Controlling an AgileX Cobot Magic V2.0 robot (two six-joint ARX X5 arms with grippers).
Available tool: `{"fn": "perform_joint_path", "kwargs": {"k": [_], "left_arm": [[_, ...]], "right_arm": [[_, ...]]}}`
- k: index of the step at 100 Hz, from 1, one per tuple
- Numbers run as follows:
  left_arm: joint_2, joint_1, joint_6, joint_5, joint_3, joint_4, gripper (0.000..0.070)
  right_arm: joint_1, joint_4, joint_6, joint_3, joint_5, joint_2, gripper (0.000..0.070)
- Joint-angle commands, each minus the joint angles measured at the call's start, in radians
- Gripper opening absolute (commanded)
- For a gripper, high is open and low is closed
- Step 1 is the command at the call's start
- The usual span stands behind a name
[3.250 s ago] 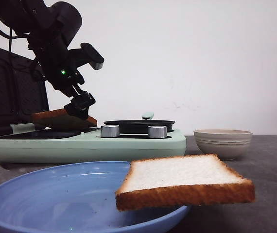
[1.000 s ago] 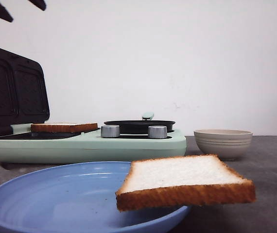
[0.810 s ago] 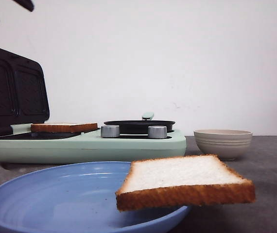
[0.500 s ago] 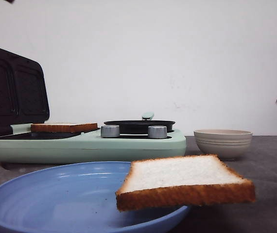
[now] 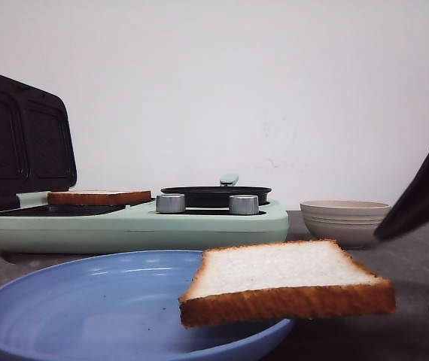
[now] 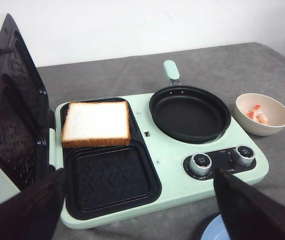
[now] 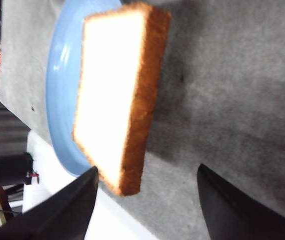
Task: Make breakfast with bread and shrimp
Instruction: 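Grasp the remaining bread slice on the plate with the right gripper, then lift the bread with the right gripper and carry it to the press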
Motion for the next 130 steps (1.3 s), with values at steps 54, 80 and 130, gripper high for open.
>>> {"fn": "perform_joint_path", "kwargs": {"k": [54,80,130], "left_arm": [[0.003,-0.002,0.0,0.003,0.005,0.009,0.0503],[0.003,-0.002,0.002,0.003,0.005,0.009,0.0503],[0.003,-0.002,0.002,0.003,0.005,0.009,0.0503]], "right_arm": [[0.109,0.333,0.097,0.006,0.011,0.306,0.0414],[0.125,0.357,0.109,0.006,0.011,0.312,0.0002],[0.125,0.508,0.201,0.024,0.003,0.259,0.0]]}}
